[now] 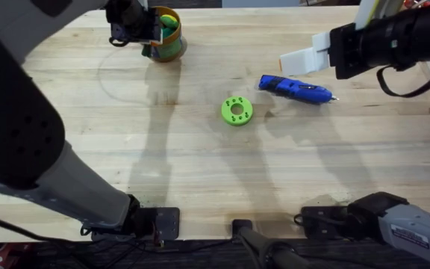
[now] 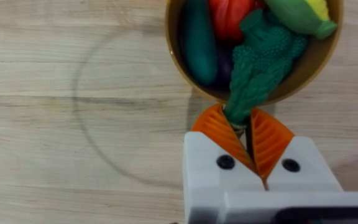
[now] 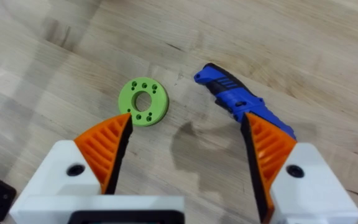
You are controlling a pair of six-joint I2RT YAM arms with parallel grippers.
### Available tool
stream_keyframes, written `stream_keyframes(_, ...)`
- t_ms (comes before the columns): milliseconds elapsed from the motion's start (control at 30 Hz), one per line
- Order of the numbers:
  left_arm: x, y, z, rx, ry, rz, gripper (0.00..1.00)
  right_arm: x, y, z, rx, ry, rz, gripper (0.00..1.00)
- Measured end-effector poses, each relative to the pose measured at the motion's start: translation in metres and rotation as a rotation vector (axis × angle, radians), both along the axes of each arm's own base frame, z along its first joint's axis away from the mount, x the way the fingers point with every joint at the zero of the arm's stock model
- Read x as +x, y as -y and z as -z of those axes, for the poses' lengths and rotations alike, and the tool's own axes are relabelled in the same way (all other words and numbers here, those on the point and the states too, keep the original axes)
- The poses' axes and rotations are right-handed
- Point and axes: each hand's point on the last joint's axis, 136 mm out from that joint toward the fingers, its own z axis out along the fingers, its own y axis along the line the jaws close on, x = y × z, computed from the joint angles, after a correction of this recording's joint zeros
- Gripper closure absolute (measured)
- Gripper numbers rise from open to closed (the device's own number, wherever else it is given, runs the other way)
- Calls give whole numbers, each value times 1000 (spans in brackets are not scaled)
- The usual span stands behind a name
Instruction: Pick up the gripper from the table and insert it into the empty holder that is missing its gripper. Then pick up a screw, insert it into the mounting hole, and use the screwdriver to tighten it. Finally, clean up the table by picking up the vegetable and placing it into the bucket.
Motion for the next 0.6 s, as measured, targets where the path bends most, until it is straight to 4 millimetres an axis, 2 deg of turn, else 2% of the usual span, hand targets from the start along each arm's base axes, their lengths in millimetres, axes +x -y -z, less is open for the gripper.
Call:
stream_keyframes(133,2,1,2,-2,-1,2,969,-2,1,2,-3,-12,0,9)
stream_keyframes(267,15,2,-1,-7,53,2,970,-2,1,2,-4,-11,1,9)
stream_keyframes(500,18,2,-4,-1,64,15,969,-2,1,2,-4,-12,1,9)
stream_keyframes(600,18,3,-13,10,58,37,970,-2,1,2,-4,-13,1,9)
